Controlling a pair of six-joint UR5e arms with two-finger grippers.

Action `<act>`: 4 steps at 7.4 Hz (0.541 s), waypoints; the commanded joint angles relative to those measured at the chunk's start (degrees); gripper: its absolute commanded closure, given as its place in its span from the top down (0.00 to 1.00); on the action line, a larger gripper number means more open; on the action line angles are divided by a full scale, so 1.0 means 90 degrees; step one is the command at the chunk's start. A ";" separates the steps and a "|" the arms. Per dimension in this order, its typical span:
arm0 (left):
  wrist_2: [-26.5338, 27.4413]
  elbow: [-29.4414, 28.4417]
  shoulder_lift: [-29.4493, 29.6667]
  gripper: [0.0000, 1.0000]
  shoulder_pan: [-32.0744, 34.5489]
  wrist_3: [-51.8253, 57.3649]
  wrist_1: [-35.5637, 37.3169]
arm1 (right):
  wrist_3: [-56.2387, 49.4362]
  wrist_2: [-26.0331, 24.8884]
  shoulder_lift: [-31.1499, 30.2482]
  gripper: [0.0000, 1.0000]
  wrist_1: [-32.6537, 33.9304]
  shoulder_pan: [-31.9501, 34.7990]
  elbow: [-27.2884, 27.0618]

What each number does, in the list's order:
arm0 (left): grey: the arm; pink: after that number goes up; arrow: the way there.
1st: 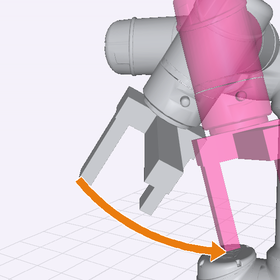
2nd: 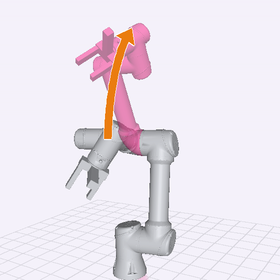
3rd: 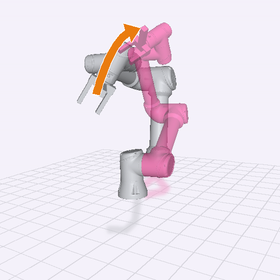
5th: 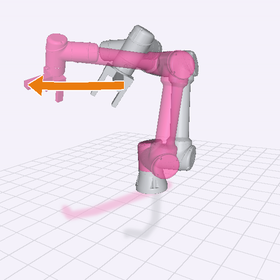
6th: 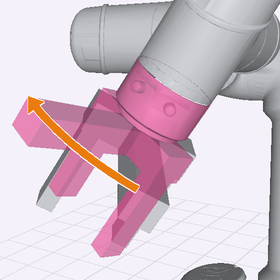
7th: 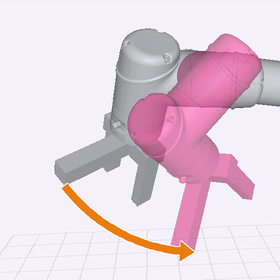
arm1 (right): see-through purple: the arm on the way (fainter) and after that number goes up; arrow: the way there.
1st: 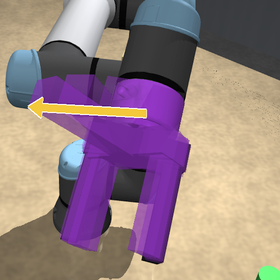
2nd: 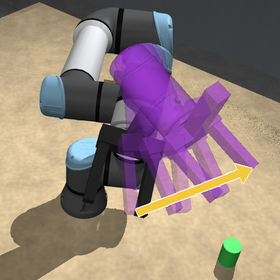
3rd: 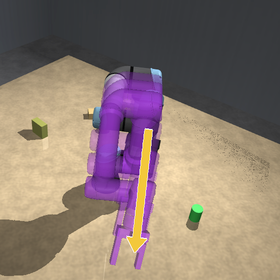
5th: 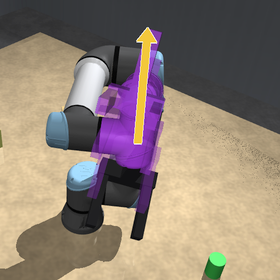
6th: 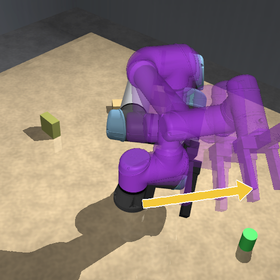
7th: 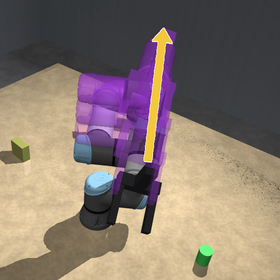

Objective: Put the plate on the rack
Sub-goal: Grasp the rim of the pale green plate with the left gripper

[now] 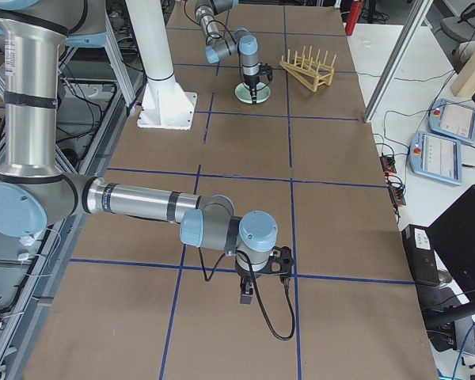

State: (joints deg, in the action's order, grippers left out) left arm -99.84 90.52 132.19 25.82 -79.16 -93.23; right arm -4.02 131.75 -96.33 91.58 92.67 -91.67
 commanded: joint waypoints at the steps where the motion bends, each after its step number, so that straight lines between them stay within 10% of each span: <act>1: 0.0019 0.1369 0.0019 0.00 0.0264 0.0055 0.1483 | -0.0003 0.0000 0.0000 1.00 0.0000 -0.0004 0.0000; 4: -0.0087 0.2906 0.0312 0.00 0.1597 0.0581 0.3031 | -0.0003 0.0000 0.0000 1.00 0.0000 -0.0004 0.0000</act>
State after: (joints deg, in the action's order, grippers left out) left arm -99.90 111.12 134.07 34.17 -76.23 -70.81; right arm -4.04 131.75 -96.33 91.58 92.64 -91.67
